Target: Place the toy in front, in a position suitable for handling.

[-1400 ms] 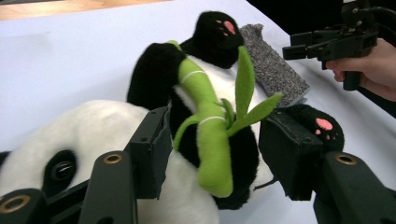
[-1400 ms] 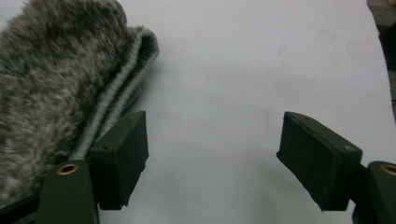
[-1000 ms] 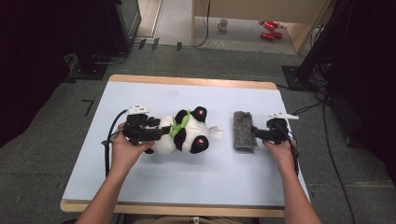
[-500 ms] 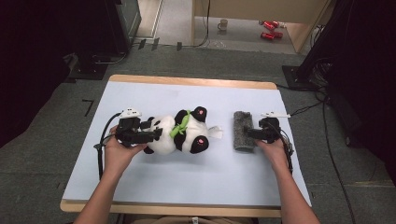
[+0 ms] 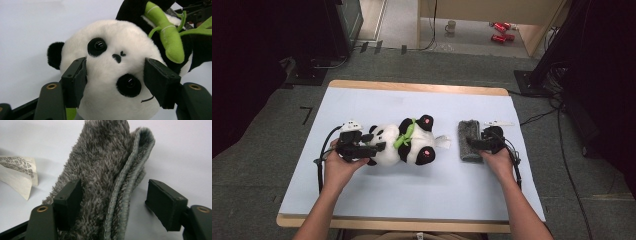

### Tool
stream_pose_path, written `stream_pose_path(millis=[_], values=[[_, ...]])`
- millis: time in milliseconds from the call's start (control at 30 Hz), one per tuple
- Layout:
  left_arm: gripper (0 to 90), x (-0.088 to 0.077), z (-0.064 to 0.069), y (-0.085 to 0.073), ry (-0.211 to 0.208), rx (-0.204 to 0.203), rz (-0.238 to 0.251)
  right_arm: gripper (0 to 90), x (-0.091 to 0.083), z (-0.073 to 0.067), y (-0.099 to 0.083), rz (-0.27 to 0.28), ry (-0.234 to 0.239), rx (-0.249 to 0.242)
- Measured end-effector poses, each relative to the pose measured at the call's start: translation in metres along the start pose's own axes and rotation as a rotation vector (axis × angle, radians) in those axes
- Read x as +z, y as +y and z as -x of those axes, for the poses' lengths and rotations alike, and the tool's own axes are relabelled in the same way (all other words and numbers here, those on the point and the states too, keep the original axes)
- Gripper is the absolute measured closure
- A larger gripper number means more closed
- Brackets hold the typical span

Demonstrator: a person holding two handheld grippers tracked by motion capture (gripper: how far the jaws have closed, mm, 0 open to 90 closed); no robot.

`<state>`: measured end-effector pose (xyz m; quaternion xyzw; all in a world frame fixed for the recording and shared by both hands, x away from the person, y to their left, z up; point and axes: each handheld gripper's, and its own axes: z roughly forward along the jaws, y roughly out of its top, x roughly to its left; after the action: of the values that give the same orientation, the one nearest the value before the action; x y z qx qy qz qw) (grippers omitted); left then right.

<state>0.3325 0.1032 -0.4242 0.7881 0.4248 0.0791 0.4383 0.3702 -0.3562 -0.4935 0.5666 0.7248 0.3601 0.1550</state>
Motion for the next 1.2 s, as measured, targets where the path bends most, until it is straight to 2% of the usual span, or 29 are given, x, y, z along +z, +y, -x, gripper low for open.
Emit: stream_pose_path(millis=[33,300,367,500,600,700,900,1100,1200], values=[[33.9,0.000,-0.001,-0.001,-0.004,-0.011,-0.003,31.6,0.000,0.000,0.000,0.002,0.000,-0.002],[29.9,0.003,-0.002,-0.009,-0.001,-0.021,0.014,46.4,0.001,-0.005,0.001,-0.008,0.030,-0.031],[26.7,0.005,-0.003,-0.010,-0.002,-0.023,0.001,51.7,0.001,-0.006,0.001,-0.010,0.038,-0.028],[22.0,0.006,-0.005,-0.012,0.003,-0.035,0.002,66.6,0.001,-0.008,0.001,-0.020,0.083,-0.011],[20.8,0.007,-0.005,-0.014,0.003,-0.032,0.013,71.1,0.001,-0.008,0.003,-0.038,0.097,-0.003],[20.8,0.008,-0.004,-0.015,0.004,-0.014,0.026,73.6,0.001,-0.010,0.006,-0.051,0.093,-0.014],[20.3,0.008,-0.006,-0.018,-0.013,-0.001,0.035,74.7,-0.001,-0.010,0.014,-0.086,0.093,-0.001],[20.8,0.007,-0.009,-0.023,-0.040,-0.006,0.058,74.5,-0.004,-0.013,0.025,-0.124,0.101,-0.016],[21.2,0.006,-0.008,-0.024,-0.042,-0.002,0.058,74.8,-0.009,-0.017,0.030,-0.108,0.120,-0.019]])
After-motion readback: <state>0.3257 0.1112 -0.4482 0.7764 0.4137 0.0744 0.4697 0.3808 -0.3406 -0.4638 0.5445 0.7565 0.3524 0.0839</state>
